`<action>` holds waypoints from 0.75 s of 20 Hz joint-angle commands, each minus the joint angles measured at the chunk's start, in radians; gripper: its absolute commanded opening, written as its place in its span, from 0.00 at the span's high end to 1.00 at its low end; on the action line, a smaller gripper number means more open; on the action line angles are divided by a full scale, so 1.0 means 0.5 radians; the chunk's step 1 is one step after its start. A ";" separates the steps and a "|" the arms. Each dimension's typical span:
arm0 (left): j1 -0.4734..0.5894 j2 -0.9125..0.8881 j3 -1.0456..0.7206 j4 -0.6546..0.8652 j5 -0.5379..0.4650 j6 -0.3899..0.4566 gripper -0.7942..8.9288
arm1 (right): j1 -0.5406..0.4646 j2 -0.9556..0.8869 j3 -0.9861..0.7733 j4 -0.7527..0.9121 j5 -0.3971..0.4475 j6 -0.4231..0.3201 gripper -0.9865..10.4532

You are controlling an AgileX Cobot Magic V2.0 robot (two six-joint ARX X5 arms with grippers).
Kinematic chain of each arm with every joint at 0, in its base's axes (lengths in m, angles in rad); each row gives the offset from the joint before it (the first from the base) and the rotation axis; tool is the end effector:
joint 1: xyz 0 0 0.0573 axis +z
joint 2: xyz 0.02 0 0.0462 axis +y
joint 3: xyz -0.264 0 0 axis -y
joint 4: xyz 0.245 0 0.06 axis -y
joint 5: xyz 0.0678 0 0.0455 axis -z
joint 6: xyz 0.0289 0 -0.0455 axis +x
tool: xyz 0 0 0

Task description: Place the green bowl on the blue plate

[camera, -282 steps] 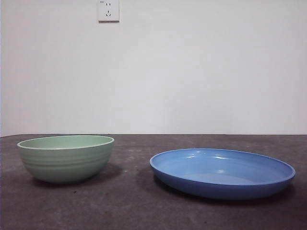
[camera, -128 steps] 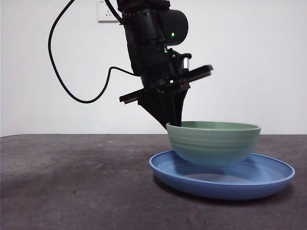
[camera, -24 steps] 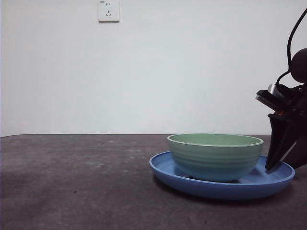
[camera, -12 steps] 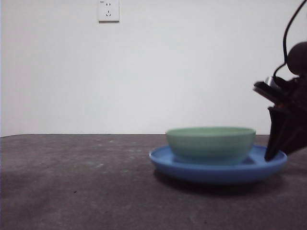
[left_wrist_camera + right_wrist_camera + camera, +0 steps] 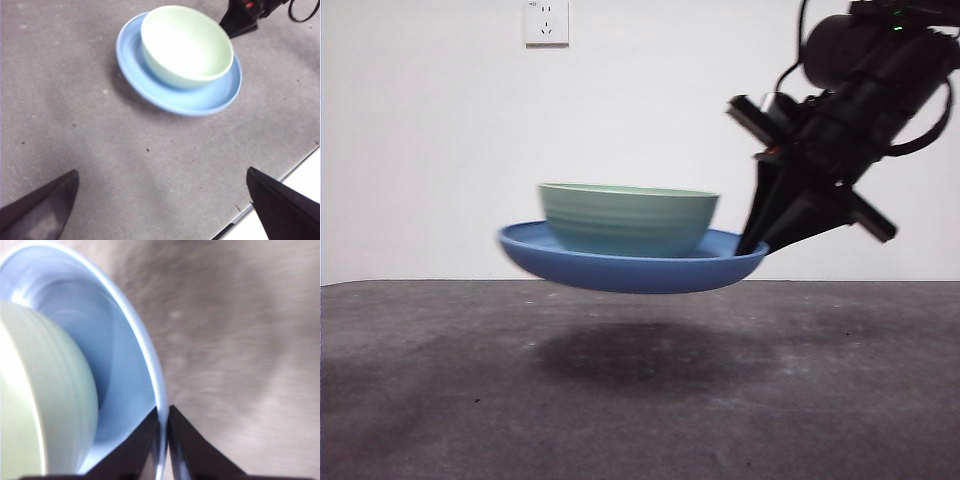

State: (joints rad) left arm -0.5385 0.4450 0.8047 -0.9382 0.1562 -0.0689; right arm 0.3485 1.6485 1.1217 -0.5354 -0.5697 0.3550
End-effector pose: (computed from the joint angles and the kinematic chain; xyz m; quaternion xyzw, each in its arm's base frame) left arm 0.0583 -0.0401 0.3069 0.0231 0.2911 -0.3164 0.9025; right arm 0.3023 0.1264 0.2149 0.1915 0.5629 0.2872 0.7510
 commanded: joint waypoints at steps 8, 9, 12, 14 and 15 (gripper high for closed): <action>-0.006 0.011 0.011 -0.048 0.002 -0.005 0.34 | 0.228 0.328 0.040 0.144 0.085 0.130 0.90; -0.006 0.011 0.011 -0.075 0.002 -0.006 0.34 | 0.228 0.340 0.040 0.143 0.128 0.130 0.90; -0.006 0.011 0.011 -0.121 0.002 -0.006 0.34 | 0.224 0.345 0.040 0.143 0.163 0.127 0.90; -0.006 0.011 0.011 -0.121 0.002 -0.005 0.34 | 0.224 0.346 0.040 0.145 0.163 0.125 0.90; -0.006 0.011 0.011 -0.121 0.002 -0.006 0.34 | 0.227 0.346 0.040 0.153 0.163 0.127 0.90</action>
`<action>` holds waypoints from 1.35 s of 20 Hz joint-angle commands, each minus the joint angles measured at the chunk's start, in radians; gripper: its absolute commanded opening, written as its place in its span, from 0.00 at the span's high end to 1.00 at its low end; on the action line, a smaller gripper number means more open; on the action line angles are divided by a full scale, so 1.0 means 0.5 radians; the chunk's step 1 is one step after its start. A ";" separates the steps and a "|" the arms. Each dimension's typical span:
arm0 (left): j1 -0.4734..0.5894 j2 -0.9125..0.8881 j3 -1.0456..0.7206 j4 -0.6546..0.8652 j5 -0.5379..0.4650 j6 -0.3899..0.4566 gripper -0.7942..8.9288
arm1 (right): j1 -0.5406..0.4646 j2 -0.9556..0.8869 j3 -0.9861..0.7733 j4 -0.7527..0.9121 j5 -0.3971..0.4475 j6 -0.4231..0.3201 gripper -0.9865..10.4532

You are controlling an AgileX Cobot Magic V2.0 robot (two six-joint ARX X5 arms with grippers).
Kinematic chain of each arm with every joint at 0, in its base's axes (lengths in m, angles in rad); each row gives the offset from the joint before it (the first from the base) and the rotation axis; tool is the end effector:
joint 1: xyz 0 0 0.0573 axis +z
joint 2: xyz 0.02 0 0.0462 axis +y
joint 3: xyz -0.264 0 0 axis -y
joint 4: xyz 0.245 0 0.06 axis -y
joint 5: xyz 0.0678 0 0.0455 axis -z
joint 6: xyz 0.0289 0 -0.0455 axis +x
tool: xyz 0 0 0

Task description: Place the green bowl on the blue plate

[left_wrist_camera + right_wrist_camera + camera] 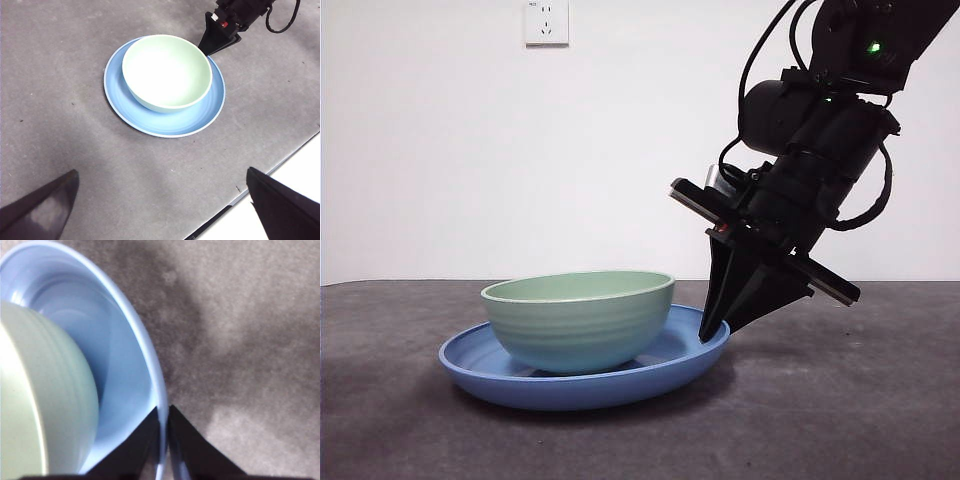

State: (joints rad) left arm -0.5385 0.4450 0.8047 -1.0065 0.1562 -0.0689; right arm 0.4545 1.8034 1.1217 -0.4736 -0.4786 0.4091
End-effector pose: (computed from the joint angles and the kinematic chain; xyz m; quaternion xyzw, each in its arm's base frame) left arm 0.0550 -0.0381 0.3015 0.0296 0.3229 -0.3118 0.8931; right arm 0.3056 0.1641 0.1671 0.1584 0.6112 0.2581 0.7313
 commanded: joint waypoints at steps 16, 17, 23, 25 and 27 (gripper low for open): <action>-0.006 0.011 0.011 0.102 0.002 -0.005 0.34 | -0.047 -1.038 0.192 -0.423 0.129 -0.272 0.53; -0.006 0.011 0.011 0.113 0.002 -0.005 0.34 | -0.038 -1.128 0.191 -0.506 0.134 -0.325 0.51; -0.006 0.011 0.011 0.117 0.002 -0.005 0.34 | 0.064 -1.587 0.191 -0.918 0.346 -0.550 0.38; -0.006 0.011 0.011 0.121 0.002 -0.005 0.34 | 0.087 -1.681 0.190 -1.019 0.353 -0.581 0.38; -0.006 0.011 0.011 0.123 0.002 -0.005 0.34 | 0.103 -1.761 0.189 -1.120 0.355 -0.607 0.38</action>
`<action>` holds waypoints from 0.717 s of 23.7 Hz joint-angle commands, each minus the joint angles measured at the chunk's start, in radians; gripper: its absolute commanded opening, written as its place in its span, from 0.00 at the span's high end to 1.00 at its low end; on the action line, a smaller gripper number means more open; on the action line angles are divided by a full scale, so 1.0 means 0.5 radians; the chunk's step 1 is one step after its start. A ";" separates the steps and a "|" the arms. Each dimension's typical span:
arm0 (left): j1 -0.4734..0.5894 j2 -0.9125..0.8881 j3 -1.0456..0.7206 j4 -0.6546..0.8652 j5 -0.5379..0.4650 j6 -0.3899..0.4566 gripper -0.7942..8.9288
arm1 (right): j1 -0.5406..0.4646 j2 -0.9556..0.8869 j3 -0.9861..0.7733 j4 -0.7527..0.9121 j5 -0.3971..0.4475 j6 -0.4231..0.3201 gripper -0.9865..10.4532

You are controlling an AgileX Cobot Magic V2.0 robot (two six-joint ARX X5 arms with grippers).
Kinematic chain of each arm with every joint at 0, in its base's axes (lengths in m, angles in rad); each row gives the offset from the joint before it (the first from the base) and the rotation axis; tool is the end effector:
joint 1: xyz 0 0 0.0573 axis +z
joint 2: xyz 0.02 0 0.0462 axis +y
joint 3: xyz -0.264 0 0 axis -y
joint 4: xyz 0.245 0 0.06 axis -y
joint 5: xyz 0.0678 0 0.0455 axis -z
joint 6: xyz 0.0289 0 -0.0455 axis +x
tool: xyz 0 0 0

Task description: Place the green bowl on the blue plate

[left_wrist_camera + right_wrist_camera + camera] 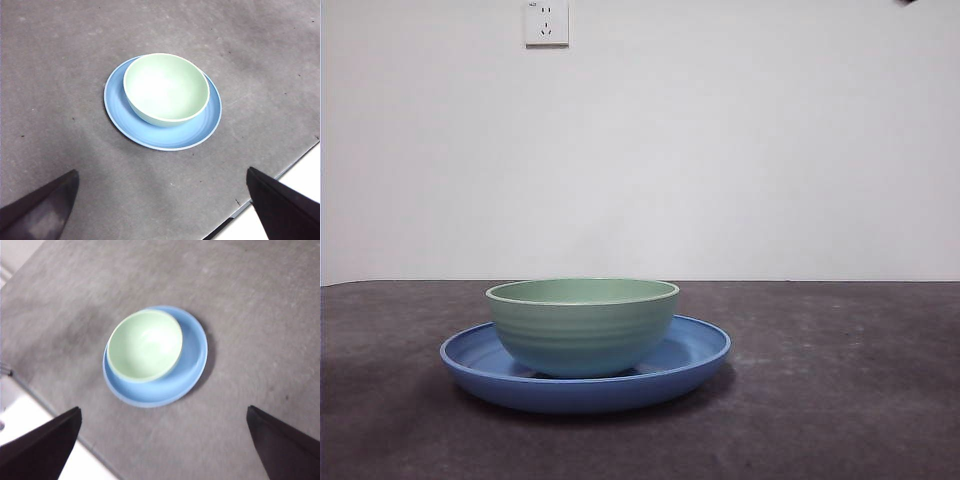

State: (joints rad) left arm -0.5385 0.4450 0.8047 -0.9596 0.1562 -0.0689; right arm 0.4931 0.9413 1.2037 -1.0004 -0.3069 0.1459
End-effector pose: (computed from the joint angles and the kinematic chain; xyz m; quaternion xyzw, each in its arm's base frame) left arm 0.0573 -0.0395 0.3051 0.0252 0.3011 -0.3150 0.8997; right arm 0.1334 0.0816 0.3742 0.0292 0.3846 0.3361 0.8592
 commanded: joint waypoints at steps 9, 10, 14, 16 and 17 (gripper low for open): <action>-0.006 0.011 0.011 0.028 0.002 -0.005 0.34 | 0.037 -0.267 0.019 -0.253 -0.005 -0.158 0.38; -0.006 0.011 0.011 0.028 0.002 -0.005 0.34 | 0.037 -0.278 0.019 -0.253 -0.013 -0.158 0.38; -0.006 0.011 0.011 0.028 0.002 -0.005 0.35 | 0.037 -0.294 0.019 -0.257 -0.020 -0.150 0.39; -0.006 0.011 0.011 0.027 0.002 -0.002 0.57 | 0.037 -0.294 0.019 -0.267 -0.021 -0.140 0.63; -0.006 0.011 0.011 0.026 0.002 0.002 0.82 | 0.037 -0.293 0.019 -0.276 -0.021 -0.143 0.87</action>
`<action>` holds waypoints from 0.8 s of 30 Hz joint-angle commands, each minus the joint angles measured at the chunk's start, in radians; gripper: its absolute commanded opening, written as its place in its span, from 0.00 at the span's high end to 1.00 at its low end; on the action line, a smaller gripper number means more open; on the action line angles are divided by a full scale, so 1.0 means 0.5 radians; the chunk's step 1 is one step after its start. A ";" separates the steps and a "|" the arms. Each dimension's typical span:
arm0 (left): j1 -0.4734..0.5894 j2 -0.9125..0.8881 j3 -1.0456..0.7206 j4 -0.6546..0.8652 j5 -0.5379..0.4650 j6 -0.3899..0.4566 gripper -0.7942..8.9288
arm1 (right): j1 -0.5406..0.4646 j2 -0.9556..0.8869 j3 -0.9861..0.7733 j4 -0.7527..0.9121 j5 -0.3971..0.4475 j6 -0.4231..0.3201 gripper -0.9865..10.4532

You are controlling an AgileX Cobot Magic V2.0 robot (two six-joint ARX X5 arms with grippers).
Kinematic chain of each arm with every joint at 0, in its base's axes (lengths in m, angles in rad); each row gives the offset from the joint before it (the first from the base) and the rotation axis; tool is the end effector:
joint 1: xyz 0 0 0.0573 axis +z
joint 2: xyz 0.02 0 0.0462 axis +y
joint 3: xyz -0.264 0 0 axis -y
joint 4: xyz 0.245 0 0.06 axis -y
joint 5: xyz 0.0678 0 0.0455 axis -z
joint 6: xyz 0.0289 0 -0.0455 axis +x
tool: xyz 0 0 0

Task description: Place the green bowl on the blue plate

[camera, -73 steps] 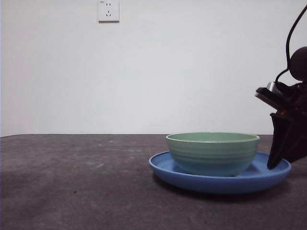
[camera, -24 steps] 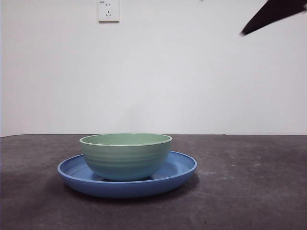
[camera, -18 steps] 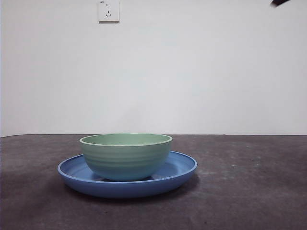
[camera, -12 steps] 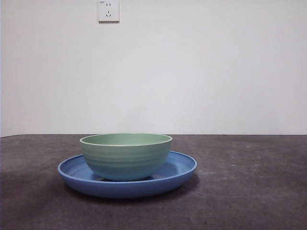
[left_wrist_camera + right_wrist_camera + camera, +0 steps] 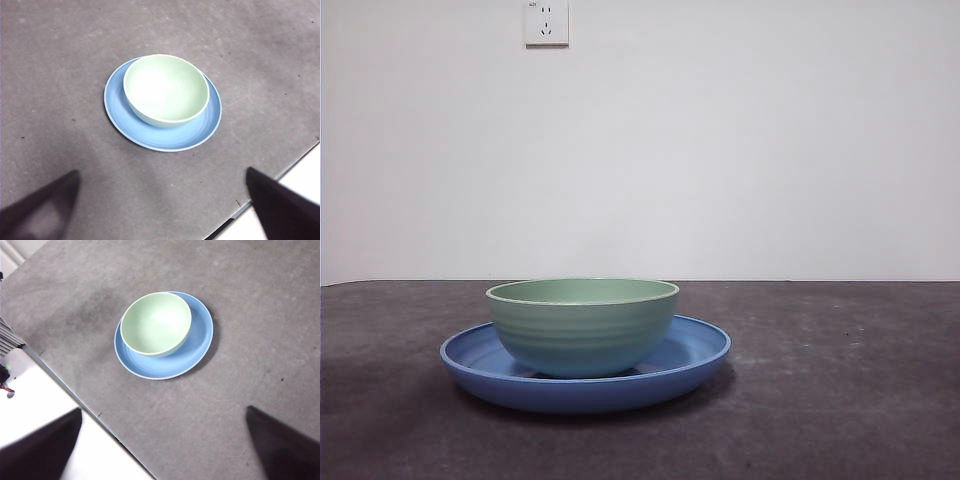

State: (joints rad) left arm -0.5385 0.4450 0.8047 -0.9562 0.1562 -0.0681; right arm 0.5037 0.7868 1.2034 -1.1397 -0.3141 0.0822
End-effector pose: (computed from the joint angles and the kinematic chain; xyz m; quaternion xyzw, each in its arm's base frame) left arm 0.0575 -0.0396 0.3054 0.0252 0.2994 -0.3154 0.9001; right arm 0.0875 0.0584 0.3814 0.0018 0.3671 0.3571 0.8589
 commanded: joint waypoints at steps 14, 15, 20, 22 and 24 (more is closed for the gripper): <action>-0.006 0.010 0.011 0.015 0.002 -0.002 0.91 | 0.018 0.015 0.020 0.102 0.002 -0.024 0.89; -0.006 0.010 0.011 0.015 0.002 -0.003 0.91 | 0.018 0.015 0.020 0.102 0.002 -0.024 0.89; -0.006 0.010 0.011 0.015 0.002 -0.002 0.91 | 0.019 0.015 0.020 0.102 0.002 -0.024 0.89; -0.005 0.008 0.005 0.025 0.002 -0.003 0.91 | 0.018 0.015 0.020 0.102 0.002 -0.024 0.89; 0.027 -0.003 -0.001 0.008 0.002 -0.002 0.91 | 0.018 0.015 0.020 0.102 0.002 -0.024 0.89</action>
State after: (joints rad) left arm -0.5293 0.4438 0.8021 -0.9554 0.1562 -0.0689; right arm 0.5049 0.7879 1.2034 -1.0973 -0.3134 0.0780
